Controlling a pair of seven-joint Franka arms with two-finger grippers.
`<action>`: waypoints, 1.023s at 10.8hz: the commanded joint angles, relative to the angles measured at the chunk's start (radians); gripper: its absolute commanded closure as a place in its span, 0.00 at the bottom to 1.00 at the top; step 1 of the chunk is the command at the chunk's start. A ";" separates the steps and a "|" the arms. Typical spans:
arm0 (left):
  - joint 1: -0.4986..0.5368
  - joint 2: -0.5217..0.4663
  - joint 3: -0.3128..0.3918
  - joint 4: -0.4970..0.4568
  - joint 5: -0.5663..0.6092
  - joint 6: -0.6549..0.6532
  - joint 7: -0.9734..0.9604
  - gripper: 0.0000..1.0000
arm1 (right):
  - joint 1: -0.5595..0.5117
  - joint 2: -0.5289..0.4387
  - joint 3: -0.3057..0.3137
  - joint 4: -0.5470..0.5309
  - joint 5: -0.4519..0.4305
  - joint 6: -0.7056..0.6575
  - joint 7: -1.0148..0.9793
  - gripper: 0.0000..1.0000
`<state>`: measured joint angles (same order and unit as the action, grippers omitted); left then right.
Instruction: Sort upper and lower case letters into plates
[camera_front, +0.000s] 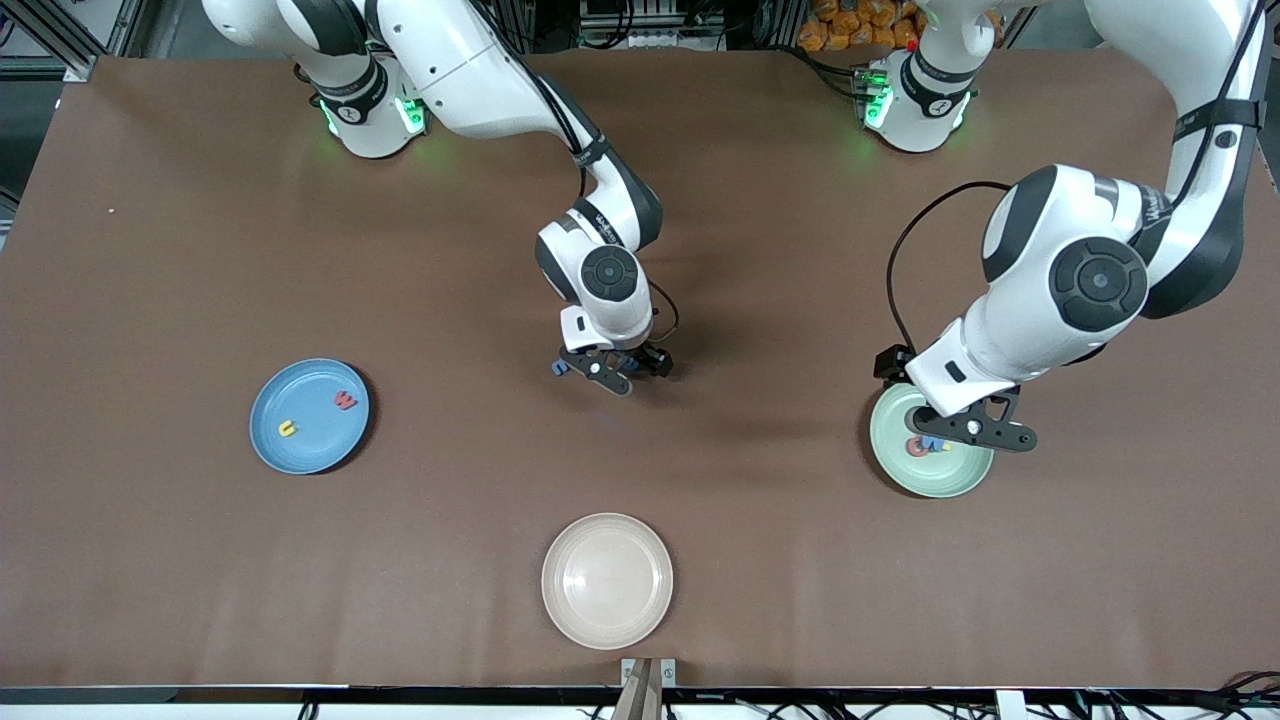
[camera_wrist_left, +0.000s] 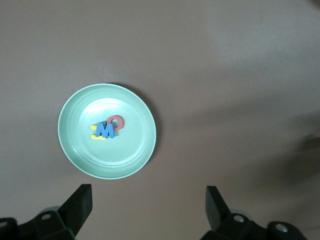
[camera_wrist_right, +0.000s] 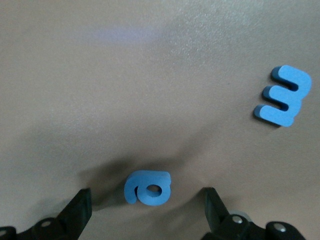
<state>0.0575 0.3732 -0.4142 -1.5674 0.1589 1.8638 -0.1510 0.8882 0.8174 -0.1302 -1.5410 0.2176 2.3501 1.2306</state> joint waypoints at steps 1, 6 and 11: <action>0.005 -0.039 -0.006 0.000 -0.006 -0.015 -0.007 0.00 | 0.005 -0.037 -0.005 -0.041 0.005 0.003 -0.016 0.00; 0.008 -0.069 -0.046 0.003 -0.010 -0.029 -0.010 0.00 | 0.008 -0.034 -0.006 -0.041 0.002 0.009 0.001 0.96; 0.007 -0.079 -0.130 0.001 -0.009 -0.069 -0.127 0.00 | 0.005 -0.044 -0.020 -0.041 0.002 0.003 -0.002 1.00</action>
<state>0.0570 0.3161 -0.5201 -1.5578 0.1585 1.8125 -0.2451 0.8881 0.7982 -0.1367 -1.5484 0.2175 2.3427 1.2297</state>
